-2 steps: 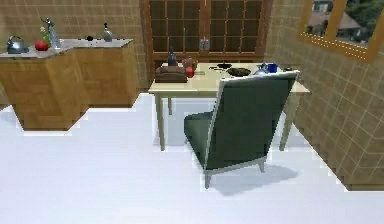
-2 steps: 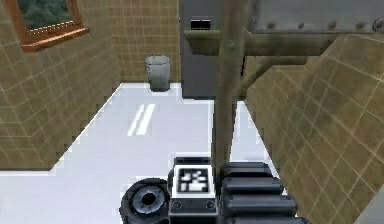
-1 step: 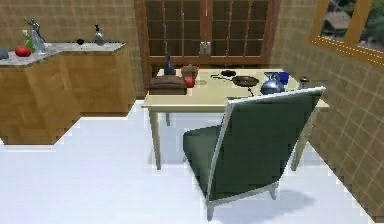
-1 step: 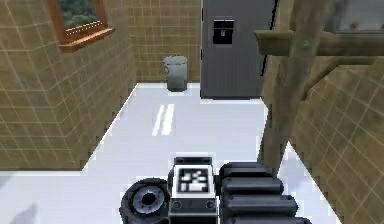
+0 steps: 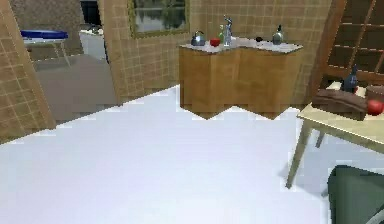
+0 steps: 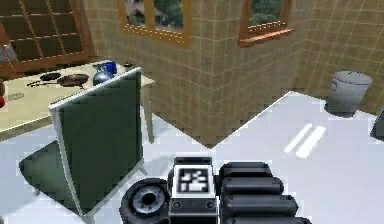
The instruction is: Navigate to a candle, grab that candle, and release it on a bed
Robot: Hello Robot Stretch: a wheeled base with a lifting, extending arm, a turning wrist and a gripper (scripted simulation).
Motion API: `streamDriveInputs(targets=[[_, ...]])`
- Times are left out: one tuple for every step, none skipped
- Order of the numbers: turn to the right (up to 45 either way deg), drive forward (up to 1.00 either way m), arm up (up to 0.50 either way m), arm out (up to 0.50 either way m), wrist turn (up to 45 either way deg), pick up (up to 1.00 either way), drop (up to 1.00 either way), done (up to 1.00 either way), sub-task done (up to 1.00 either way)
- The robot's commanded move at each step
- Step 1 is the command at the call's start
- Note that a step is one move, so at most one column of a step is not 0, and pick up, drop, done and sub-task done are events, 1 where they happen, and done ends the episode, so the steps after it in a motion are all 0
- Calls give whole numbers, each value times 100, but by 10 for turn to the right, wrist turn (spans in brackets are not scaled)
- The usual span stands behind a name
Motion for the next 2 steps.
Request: streamDriveInputs(targets=[[-240,0,0,0,0,0,0,0,0],[-30,0,0,0,0,0,0,0,0]])
